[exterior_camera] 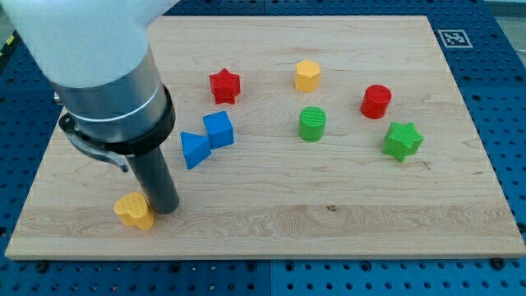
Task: Separate blue triangle from blue cube
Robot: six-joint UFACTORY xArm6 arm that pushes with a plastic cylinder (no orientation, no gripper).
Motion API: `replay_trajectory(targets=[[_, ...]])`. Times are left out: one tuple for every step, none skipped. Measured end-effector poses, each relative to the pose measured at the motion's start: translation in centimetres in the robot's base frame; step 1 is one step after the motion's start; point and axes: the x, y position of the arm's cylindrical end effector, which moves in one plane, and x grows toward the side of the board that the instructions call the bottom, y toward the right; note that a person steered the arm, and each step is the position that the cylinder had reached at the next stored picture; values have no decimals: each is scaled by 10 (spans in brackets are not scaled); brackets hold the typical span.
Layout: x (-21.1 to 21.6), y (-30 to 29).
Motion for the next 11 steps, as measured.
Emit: replay_trajectory(targets=[[-7, 36], [-55, 63], [-102, 65], [-109, 61], [-81, 59], [-59, 49], [-82, 45], [-98, 34], [-98, 1], [-114, -25], [-127, -39]])
